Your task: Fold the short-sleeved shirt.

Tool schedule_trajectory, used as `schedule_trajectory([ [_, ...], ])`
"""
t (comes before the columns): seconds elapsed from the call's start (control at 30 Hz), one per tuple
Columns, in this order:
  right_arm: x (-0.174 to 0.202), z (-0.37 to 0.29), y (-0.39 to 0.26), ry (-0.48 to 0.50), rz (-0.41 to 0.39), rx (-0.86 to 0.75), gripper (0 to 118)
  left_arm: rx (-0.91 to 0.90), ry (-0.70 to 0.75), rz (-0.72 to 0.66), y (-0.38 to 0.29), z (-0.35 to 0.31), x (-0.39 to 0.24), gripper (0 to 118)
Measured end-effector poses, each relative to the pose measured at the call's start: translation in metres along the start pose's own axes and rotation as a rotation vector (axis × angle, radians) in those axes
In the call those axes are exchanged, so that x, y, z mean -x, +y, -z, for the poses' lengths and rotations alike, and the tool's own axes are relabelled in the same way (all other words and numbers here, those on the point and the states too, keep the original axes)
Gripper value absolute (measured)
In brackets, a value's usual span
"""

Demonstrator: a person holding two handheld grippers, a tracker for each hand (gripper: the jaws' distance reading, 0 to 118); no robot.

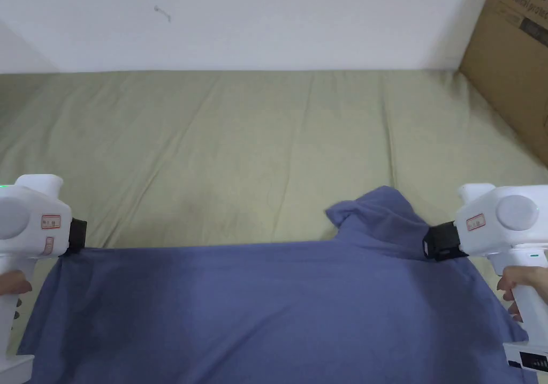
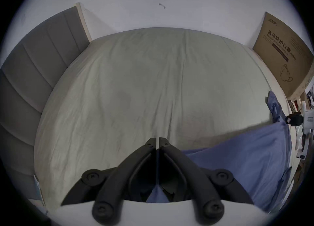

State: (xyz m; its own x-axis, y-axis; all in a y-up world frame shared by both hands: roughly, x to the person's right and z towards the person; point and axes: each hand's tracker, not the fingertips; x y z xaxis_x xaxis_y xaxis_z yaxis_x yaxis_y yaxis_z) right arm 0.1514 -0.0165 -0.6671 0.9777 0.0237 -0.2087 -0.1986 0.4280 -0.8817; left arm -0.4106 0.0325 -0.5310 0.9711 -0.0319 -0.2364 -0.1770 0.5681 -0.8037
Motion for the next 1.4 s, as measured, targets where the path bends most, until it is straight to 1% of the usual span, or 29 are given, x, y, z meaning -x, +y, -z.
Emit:
schedule_trajectory([
  [0.03,-0.001,0.010,-0.003,0.007,-0.007,0.037,66,-0.001,-0.001,0.000,0.000,0.002,0.000,0],
  [0.07,-0.001,0.017,-0.009,0.020,0.017,0.063,64,-0.001,-0.002,-0.001,0.000,0.002,0.001,0],
  [0.1,-0.001,0.015,-0.010,0.025,0.037,0.029,62,-0.001,-0.004,-0.002,-0.001,0.001,0.001,0],
  [0.13,0.000,0.006,-0.006,0.030,0.063,0.014,54,0.001,-0.003,-0.002,-0.001,0.000,0.001,0],
  [0.17,0.000,-0.002,-0.006,0.040,0.052,0.011,36,0.005,-0.002,0.004,-0.002,-0.001,0.001,0],
  [0.2,0.000,-0.008,-0.006,0.043,0.027,-0.001,2,0.004,-0.003,0.006,-0.002,-0.004,0.002,0],
  [0.27,0.001,-0.016,-0.005,0.108,0.053,0.016,2,0.000,-0.005,-0.011,-0.001,-0.012,0.005,0],
  [0.33,0.003,-0.032,-0.005,0.054,0.063,-0.036,2,-0.015,-0.015,-0.025,-0.001,-0.023,0.007,0],
  [0.37,0.000,-0.042,-0.002,0.080,0.074,-0.040,2,-0.015,-0.018,-0.025,0.001,-0.030,0.007,0],
  [0.43,-0.004,-0.064,0.003,0.102,0.137,-0.076,2,-0.033,-0.009,0.002,0.004,-0.048,0.006,0],
  [0.47,-0.008,-0.078,0.007,0.128,0.151,-0.093,2,-0.050,-0.002,0.008,0.007,-0.061,0.006,0],
  [0.67,-0.004,-0.167,0.022,0.094,0.103,-0.203,2,-0.167,0.020,-0.011,0.034,-0.139,0.012,0],
  [0.73,-0.003,-0.195,0.030,0.083,0.111,-0.246,2,-0.210,0.022,-0.023,0.044,-0.167,0.013,0],
  [0.8,-0.005,-0.226,0.041,0.080,0.135,-0.293,2,-0.252,0.031,-0.013,0.057,-0.195,0.012,0],
  [0.87,-0.006,-0.259,0.056,0.093,0.159,-0.354,2,-0.295,0.056,-0.002,0.074,-0.223,0.012,0],
  [0.9,-0.005,-0.273,0.063,0.087,0.162,-0.375,2,-0.321,0.066,-0.007,0.083,-0.233,0.012,0],
  [0.97,-0.002,-0.306,0.081,0.061,0.142,-0.420,2,-0.310,0.086,0.014,0.113,-0.251,0.011,0],
  [1.03,0.000,-0.335,0.099,0.048,0.156,-0.460,2,-0.353,0.140,0.033,0.136,-0.270,0.007,0],
  [1.1,-0.001,-0.363,0.121,0.056,0.175,-0.502,2,-0.411,0.158,0.008,0.161,-0.288,0.006,0],
  [1.2,0.000,-0.405,0.154,0.026,0.176,-0.574,2,-0.469,0.224,0.026,0.199,-0.316,0.000,0],
  [1.23,0.001,-0.420,0.166,0.018,0.181,-0.588,2,-0.474,0.256,0.051,0.211,-0.328,-0.004,0],
  [1.27,0.005,-0.438,0.174,0.013,0.165,-0.627,2,-0.536,0.263,0.051,0.222,-0.341,-0.008,0],
  [1.3,0.006,-0.452,0.182,-0.019,0.166,-0.651,2,-0.557,0.282,0.053,0.232,-0.351,-0.010,0],
  [1.33,0.007,-0.470,0.191,-0.034,0.168,-0.674,2,-0.585,0.285,0.029,0.244,-0.365,-0.012,0],
  [1.4,0.005,-0.500,0.204,-0.032,0.206,-0.723,2,-0.636,0.276,0.003,0.261,-0.390,-0.015,0],
])
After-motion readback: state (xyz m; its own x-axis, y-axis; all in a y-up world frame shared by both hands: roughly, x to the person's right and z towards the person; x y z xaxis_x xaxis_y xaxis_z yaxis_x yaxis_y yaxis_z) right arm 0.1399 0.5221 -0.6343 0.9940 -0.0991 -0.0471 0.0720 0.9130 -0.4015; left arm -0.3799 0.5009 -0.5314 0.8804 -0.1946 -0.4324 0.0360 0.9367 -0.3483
